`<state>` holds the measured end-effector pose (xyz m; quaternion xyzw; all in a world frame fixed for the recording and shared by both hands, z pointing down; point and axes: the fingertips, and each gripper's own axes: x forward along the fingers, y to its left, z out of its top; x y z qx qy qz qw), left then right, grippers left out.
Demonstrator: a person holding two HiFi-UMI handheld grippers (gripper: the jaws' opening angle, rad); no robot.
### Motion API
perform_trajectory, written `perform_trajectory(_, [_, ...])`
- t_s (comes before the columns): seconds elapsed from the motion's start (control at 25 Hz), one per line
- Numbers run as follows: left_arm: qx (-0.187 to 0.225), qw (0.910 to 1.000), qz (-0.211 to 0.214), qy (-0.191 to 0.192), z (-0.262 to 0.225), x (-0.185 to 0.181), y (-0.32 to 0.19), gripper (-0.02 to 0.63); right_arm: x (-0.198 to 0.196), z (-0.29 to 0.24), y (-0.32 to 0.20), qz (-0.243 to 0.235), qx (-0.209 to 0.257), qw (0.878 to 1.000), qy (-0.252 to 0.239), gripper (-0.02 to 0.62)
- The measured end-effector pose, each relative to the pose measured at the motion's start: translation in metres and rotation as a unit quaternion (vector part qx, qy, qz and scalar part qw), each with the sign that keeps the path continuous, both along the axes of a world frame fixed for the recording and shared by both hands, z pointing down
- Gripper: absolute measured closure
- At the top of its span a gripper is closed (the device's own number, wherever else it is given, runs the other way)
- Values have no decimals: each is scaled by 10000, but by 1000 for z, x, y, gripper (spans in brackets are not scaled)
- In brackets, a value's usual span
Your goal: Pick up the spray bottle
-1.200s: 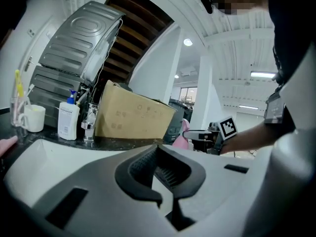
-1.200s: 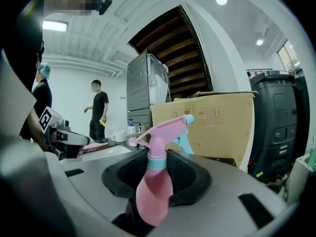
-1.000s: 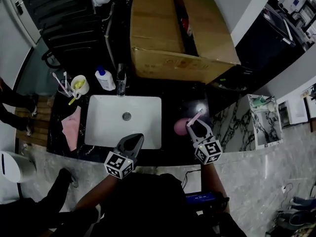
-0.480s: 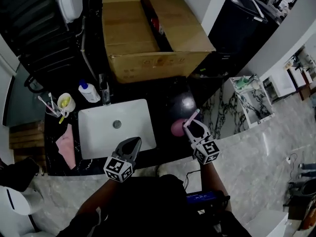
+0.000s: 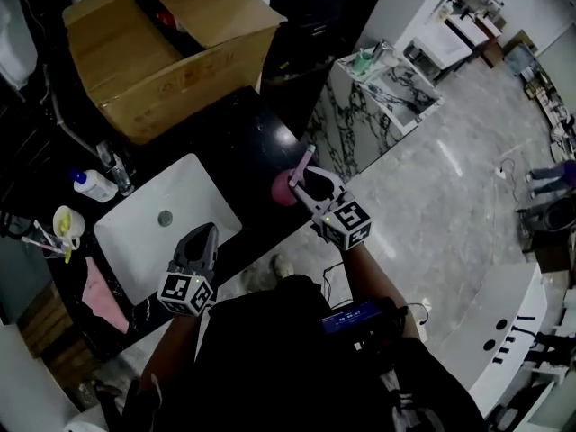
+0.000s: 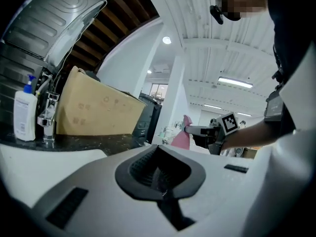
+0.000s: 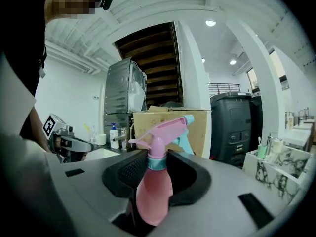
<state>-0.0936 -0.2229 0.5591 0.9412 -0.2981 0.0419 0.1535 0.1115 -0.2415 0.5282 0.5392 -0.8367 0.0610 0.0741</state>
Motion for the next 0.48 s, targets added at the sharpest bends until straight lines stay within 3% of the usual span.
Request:
perform_trajectory(0.16, [-154, 9996, 238, 64, 2, 10, 4, 598, 10, -6, 15, 300, 45, 9995, -85, 449])
perform_trajectory(0.48, [-70, 9960, 889, -35, 7, 43, 17, 598, 44, -5, 56, 900, 58, 9958, -130, 449])
